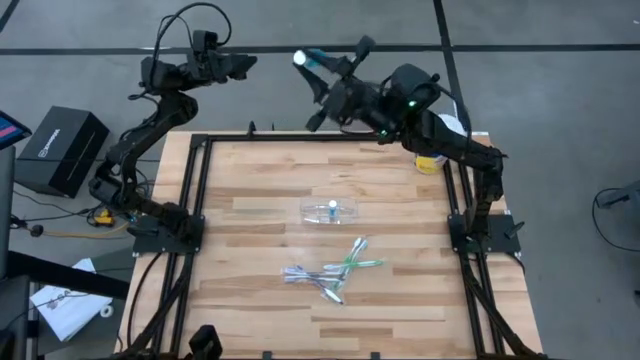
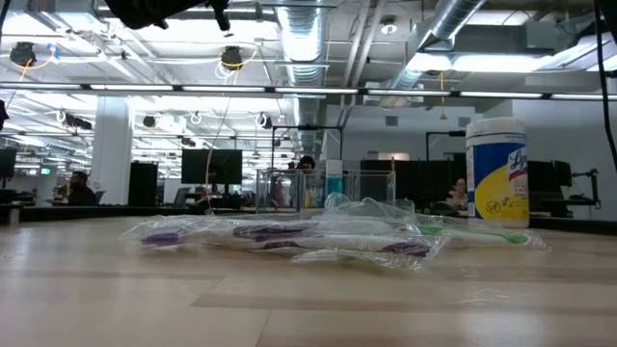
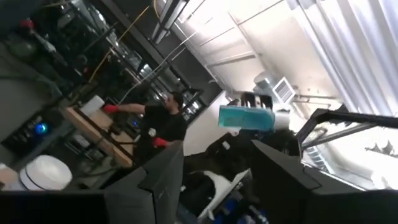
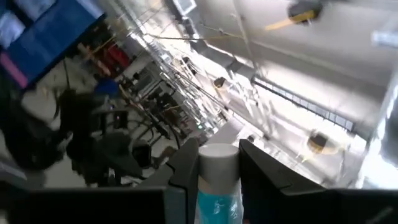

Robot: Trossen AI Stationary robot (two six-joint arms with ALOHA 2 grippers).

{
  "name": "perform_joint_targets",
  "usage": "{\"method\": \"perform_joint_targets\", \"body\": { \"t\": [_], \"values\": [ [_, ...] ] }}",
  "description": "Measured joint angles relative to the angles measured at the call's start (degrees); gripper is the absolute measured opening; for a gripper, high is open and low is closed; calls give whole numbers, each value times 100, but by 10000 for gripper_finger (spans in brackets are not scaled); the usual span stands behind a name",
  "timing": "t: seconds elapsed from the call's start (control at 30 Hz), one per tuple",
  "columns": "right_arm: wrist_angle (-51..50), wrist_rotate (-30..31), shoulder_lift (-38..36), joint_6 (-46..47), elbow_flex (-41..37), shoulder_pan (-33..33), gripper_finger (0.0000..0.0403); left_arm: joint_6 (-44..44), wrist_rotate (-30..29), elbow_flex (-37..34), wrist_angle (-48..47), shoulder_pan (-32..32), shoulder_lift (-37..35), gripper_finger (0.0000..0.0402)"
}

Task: Pick & Place toothbrushing station
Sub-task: Put the blue mouthwash bottle into the transparent organizer

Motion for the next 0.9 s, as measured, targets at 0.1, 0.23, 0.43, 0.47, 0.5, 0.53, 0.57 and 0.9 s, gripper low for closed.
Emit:
{"method": "perform_joint_targets", "body": {
  "t": [0.1,0.23,0.43,0.47,0.5,0.53,0.57,0.9],
  "values": [
    [49,122,-99,912,2,21,81,243,-123,0,-7,-45,0,173],
    [-347,234,-325,2358,-4,15,82,534,-236,-2,-12,-47,0,170],
    [-722,251,-593,3440,-4,60,82,1107,-249,-2,-26,-47,0,165],
    [-843,266,-647,3576,-4,61,82,1150,-250,-2,-31,-47,0,164],
    [-982,314,-704,3729,-4,61,82,1195,-247,-2,-36,-49,0,163],
    [-1113,368,-756,3895,-4,60,82,1251,-234,-2,-36,-66,0,162],
    [-1239,389,-808,4060,-4,53,82,1276,-232,-2,-36,-91,0,162],
    [-2144,381,-894,4894,-9,53,82,1587,-236,-2,-60,-374,0,159]
  ]
}}
